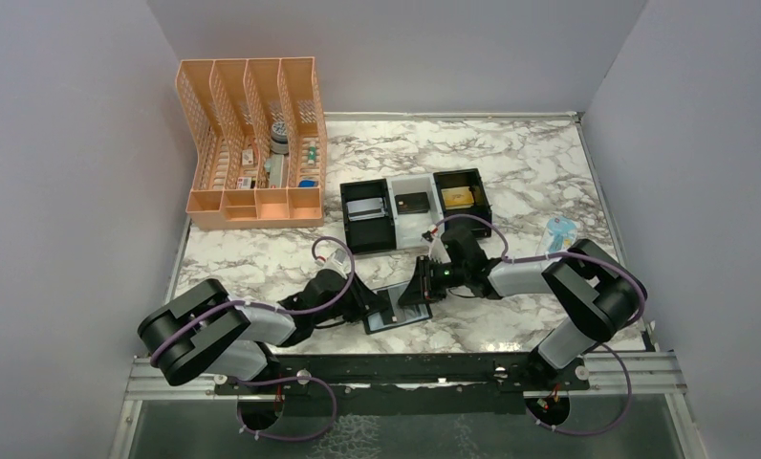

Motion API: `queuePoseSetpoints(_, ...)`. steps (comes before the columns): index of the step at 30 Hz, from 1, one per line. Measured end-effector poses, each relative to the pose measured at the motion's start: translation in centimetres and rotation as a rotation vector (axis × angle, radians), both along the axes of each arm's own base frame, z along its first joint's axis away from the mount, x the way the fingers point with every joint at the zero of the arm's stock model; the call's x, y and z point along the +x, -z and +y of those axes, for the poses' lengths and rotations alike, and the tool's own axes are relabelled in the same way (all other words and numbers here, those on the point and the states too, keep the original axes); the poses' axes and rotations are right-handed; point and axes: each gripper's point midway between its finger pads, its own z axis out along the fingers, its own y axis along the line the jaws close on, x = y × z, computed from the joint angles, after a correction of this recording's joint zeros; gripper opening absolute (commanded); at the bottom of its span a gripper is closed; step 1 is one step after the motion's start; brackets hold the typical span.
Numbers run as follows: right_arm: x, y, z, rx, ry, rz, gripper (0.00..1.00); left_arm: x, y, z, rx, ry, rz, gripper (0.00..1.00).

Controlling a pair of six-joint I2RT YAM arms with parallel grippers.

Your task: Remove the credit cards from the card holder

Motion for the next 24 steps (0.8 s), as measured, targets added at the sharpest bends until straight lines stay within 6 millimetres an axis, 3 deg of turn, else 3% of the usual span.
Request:
queuePoseSetpoints(6, 0.0, 0.0, 0.1, 0.008, 0.001, 0.004, 0.17, -0.1, 0.2, 0.2, 0.0, -0.004, 0.005, 0.17)
queuePoseSetpoints(11, 0.0, 0.0, 0.1, 0.008, 0.001, 0.004, 0.17, -0.1, 0.3, 0.3, 0.006, -0.002, 0.005, 0.0)
queuePoseSetpoints(24, 0.7, -0.3, -0.9, -0.038, 0.073, -0.061, 0.18, -0.1, -0.7, 1.2, 0.004, -0.016, -0.002, 0.0)
